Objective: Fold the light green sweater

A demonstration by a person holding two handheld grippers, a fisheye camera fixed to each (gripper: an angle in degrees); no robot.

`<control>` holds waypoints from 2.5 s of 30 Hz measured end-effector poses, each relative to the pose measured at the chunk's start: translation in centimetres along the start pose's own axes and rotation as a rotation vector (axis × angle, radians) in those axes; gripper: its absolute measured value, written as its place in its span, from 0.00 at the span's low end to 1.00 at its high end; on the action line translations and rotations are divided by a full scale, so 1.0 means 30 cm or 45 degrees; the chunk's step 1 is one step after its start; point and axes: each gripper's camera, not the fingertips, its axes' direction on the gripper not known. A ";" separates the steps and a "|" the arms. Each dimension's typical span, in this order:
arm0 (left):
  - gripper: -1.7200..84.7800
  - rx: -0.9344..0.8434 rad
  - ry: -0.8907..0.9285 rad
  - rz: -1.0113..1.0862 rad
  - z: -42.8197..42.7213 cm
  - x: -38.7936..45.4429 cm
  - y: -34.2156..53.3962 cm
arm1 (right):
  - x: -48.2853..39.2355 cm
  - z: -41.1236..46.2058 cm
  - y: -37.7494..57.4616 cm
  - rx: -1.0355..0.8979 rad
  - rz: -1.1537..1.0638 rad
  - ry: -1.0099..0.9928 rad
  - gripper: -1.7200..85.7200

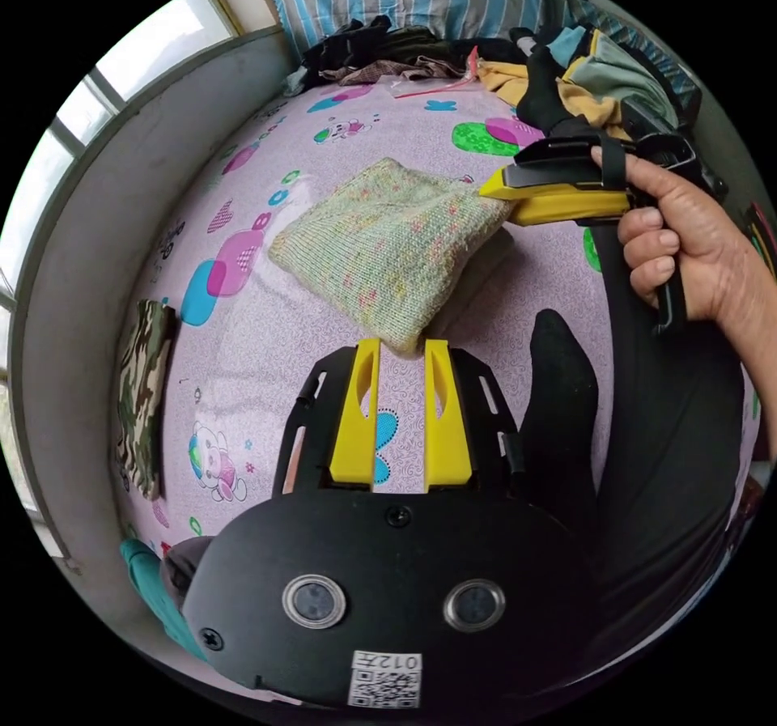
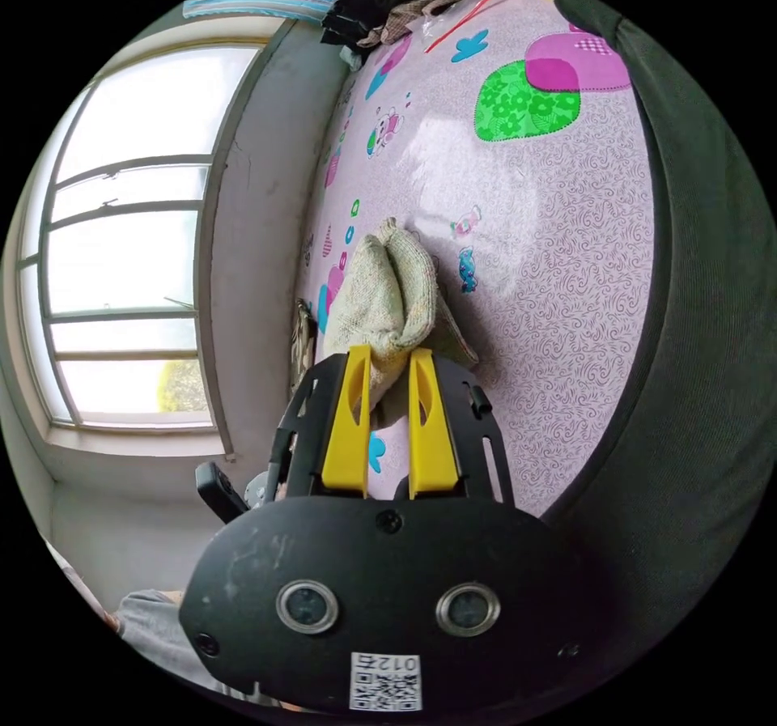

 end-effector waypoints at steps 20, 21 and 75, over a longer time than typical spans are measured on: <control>0.04 -0.106 0.108 -0.042 -0.008 -0.208 -0.010 | -0.120 0.094 0.071 -0.120 -0.210 0.279 0.11; 0.04 -0.110 0.140 -0.044 -0.026 -0.233 -0.004 | -0.131 0.084 0.074 -0.108 -0.221 0.300 0.11; 0.19 -0.053 1.273 -0.618 -0.413 -1.808 -0.008 | 0.055 0.423 -0.500 -0.389 -0.262 -0.003 0.13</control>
